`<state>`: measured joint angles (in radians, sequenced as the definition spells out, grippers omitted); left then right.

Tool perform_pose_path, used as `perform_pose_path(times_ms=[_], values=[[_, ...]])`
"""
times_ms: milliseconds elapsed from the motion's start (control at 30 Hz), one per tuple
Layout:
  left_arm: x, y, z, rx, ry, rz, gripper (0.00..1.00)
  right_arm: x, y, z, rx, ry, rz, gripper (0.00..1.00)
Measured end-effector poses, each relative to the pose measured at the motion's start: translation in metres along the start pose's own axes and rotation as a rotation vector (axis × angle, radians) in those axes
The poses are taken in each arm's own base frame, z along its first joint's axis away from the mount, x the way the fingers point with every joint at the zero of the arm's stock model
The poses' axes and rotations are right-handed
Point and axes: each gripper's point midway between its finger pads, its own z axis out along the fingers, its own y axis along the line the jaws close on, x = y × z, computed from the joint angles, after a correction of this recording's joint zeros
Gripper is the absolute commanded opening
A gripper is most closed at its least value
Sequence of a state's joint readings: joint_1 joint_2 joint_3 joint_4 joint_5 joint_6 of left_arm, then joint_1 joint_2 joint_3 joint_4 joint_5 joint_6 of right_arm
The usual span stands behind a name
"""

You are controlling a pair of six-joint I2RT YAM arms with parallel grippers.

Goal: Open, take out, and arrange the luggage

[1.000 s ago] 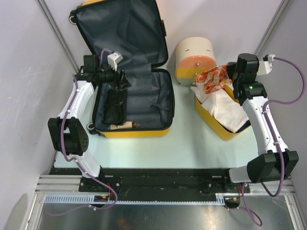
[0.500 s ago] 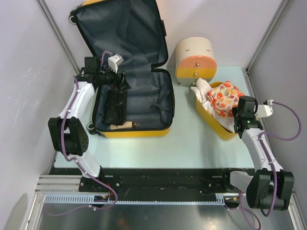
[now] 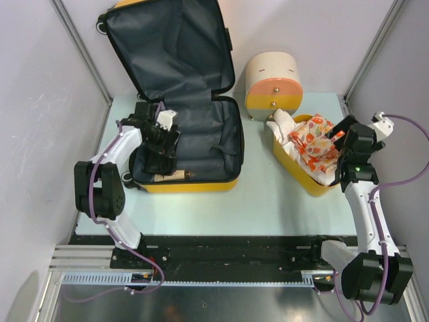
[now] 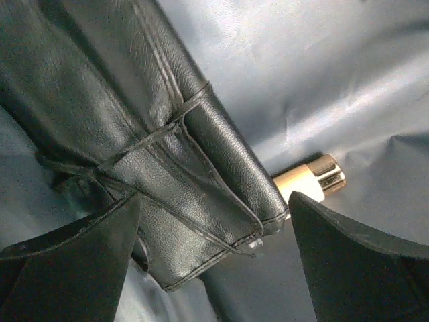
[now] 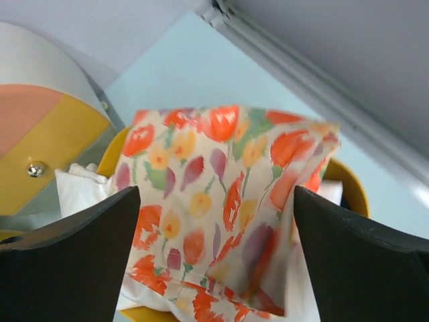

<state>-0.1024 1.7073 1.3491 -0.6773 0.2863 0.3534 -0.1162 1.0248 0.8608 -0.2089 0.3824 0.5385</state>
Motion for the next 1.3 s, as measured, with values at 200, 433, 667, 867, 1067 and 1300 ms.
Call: perform_pose_path(times_ms=[200, 433, 667, 867, 1067, 1300], values=[[0.034, 0.004, 0.027, -0.041, 0.141, -0.113, 0.79, -0.039, 0.036, -0.020, -0.198, -0.102, -0.288, 1.00], [0.039, 0.010, 0.042, -0.087, 0.210, -0.178, 0.65, -0.012, 0.108, -0.051, -0.524, -0.088, -0.551, 1.00], [0.025, -0.001, 0.055, -0.015, 0.199, -0.191, 0.03, 0.042, 0.145, -0.064, -0.719, 0.014, -0.685, 1.00], [-0.009, -0.029, 0.059, 0.093, 0.115, -0.092, 0.00, 0.093, 0.171, -0.073, -0.921, 0.116, -0.778, 0.99], [-0.037, -0.046, 0.052, 0.145, 0.038, 0.079, 0.00, 0.150, 0.187, -0.074, -1.044, 0.262, -0.824, 1.00], [-0.058, -0.042, 0.039, 0.138, -0.037, 0.349, 0.61, 0.200, 0.218, -0.061, -1.109, 0.445, -0.763, 1.00]])
